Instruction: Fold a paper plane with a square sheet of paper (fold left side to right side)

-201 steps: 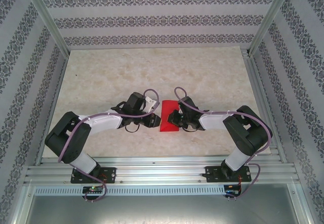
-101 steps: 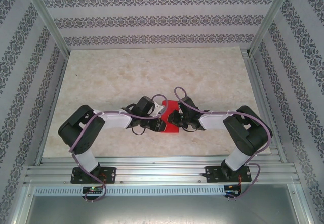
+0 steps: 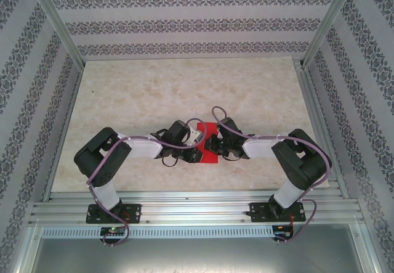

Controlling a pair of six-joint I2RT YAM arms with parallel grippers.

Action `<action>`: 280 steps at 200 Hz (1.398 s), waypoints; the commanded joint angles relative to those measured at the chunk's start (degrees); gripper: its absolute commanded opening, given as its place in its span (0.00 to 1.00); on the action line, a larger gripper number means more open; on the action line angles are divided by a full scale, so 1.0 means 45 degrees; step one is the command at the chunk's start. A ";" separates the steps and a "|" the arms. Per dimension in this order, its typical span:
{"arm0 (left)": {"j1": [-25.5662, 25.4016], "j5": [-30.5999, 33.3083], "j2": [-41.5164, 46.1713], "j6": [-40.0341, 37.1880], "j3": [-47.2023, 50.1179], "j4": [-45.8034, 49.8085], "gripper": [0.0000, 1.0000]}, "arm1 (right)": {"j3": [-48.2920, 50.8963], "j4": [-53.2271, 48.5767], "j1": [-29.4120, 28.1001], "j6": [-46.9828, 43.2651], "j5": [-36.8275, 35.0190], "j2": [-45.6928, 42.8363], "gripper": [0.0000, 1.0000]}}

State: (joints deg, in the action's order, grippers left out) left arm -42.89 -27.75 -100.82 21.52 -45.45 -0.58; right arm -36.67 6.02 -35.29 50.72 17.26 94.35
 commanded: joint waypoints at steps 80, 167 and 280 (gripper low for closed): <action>-0.1073 0.0859 -0.0578 0.0341 0.0871 0.0842 0.21 | 0.0659 0.0292 -0.0104 0.0724 0.0768 -0.1063 0.10; -0.1249 0.1640 -0.0546 0.0143 0.0797 0.1494 0.20 | 0.0823 -0.0649 -0.0437 0.0340 -0.0100 -0.0429 0.07; -0.1343 0.1717 -0.0390 0.0161 0.1447 0.1280 0.19 | 0.0706 -0.1761 0.2440 -0.2745 -0.0651 -0.1123 0.08</action>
State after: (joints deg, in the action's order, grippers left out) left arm -47.35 -21.69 -99.85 21.96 -42.74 -5.41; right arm -33.74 2.42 -27.35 42.61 20.10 90.78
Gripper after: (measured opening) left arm 0.189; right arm 0.077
